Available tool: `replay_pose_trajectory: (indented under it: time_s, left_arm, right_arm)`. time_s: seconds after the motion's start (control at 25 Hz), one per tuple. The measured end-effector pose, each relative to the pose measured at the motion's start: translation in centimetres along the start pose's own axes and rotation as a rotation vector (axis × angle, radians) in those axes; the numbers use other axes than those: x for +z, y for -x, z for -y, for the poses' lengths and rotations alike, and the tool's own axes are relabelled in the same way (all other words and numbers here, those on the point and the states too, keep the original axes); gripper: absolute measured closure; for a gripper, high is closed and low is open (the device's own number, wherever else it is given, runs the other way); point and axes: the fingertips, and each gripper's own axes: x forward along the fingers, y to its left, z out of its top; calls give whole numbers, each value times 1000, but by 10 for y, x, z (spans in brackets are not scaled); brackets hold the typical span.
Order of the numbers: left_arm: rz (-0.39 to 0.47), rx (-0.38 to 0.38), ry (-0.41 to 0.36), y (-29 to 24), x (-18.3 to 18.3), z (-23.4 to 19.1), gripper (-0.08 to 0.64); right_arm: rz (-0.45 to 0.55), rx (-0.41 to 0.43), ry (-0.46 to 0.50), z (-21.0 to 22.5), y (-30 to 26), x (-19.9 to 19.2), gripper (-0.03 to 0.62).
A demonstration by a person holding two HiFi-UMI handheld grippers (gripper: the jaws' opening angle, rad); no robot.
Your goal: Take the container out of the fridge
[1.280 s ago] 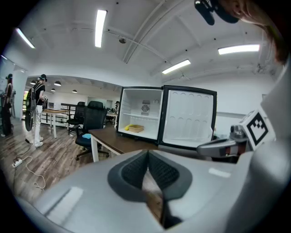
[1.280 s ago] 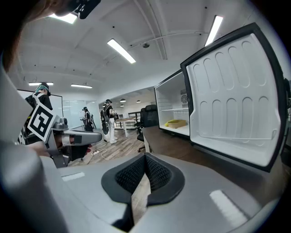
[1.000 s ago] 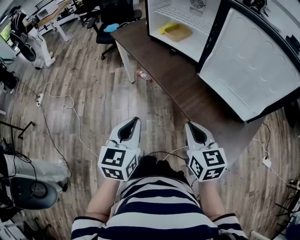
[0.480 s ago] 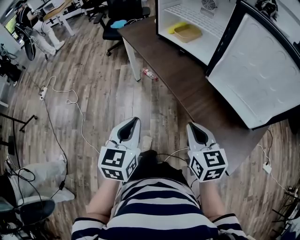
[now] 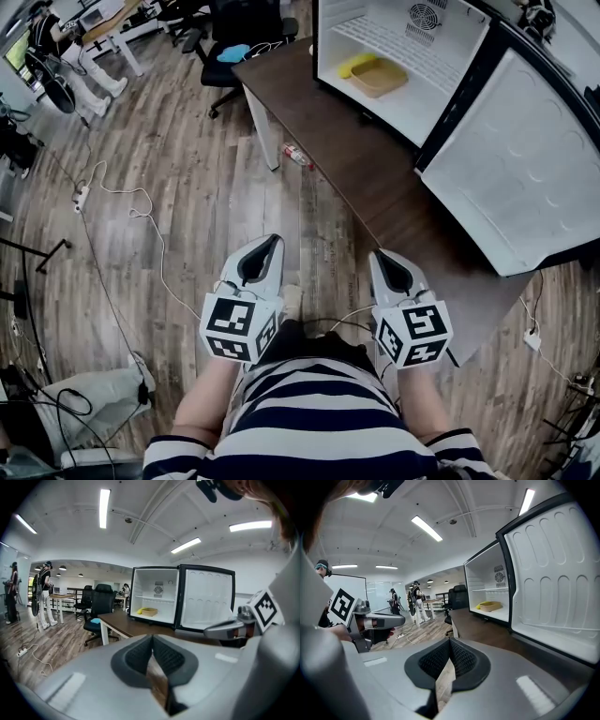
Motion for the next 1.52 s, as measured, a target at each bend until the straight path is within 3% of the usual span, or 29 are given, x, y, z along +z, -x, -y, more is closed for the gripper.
replay_pose_trajectory:
  time_s: [1.0, 1.52]
  left_arm:
    - [-22, -88, 14, -103, 30, -117, 560]
    - [-21, -113, 10, -140, 43, -152, 560]
  right_arm:
    - [-37, 1, 67, -10, -152, 62, 594]
    - [-59, 42, 98, -13, -205, 78, 545]
